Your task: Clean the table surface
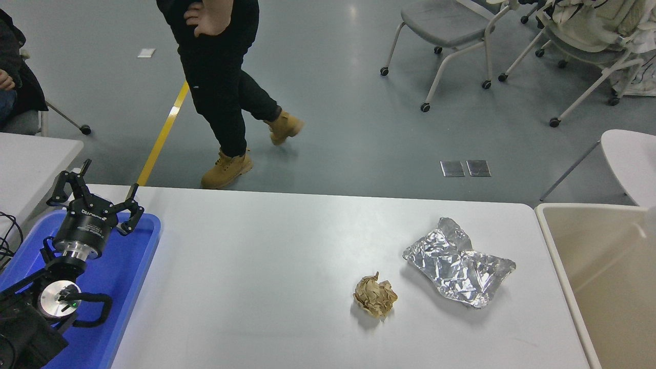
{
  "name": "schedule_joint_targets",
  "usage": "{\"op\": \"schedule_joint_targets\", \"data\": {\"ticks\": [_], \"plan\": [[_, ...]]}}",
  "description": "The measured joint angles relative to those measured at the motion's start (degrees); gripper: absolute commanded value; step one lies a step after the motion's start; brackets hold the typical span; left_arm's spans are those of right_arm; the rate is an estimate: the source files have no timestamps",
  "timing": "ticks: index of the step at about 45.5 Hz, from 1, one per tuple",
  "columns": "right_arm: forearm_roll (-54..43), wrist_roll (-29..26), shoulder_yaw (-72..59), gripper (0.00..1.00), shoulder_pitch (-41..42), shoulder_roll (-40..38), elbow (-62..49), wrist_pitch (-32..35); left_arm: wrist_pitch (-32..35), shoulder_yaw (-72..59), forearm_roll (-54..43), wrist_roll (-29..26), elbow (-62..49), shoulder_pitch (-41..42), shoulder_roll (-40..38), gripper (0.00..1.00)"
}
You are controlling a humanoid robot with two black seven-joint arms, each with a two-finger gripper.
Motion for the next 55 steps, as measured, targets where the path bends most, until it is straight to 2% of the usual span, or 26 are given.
{"op": "schedule_joint_targets", "data": {"ticks": [12, 32, 36, 44, 55], "plan": [[6.9, -0.1, -0.1, 0.0, -6.1, 6.6, -9.7, -9.2, 0.0, 0.0, 0.0, 0.0, 0.0, 0.0, 0.0, 1.0], [21.5, -0.1, -0.1, 0.0, -21.4, 20.3, -28.6, -27.5, 0.0, 0.0, 0.0, 0.0, 0.0, 0.0, 0.0, 1.0], [24.5, -0.1, 0.0, 0.0, -26.2, 24.7, -34.3, -32.9, 0.0, 0.0, 0.0, 0.0, 0.0, 0.0, 0.0, 1.0], [31.1, -0.5, 0.0, 0.0, -32.2, 31.3, -41.2, -39.4, 0.0, 0.0, 0.0, 0.0, 0.0, 0.0, 0.0, 1.0], [37.5, -0.8, 0.1, 0.0, -38.3, 41.0, -49.9, -46.2, 0.0, 0.0, 0.0, 0.0, 0.0, 0.0, 0.0, 1.0]]}}
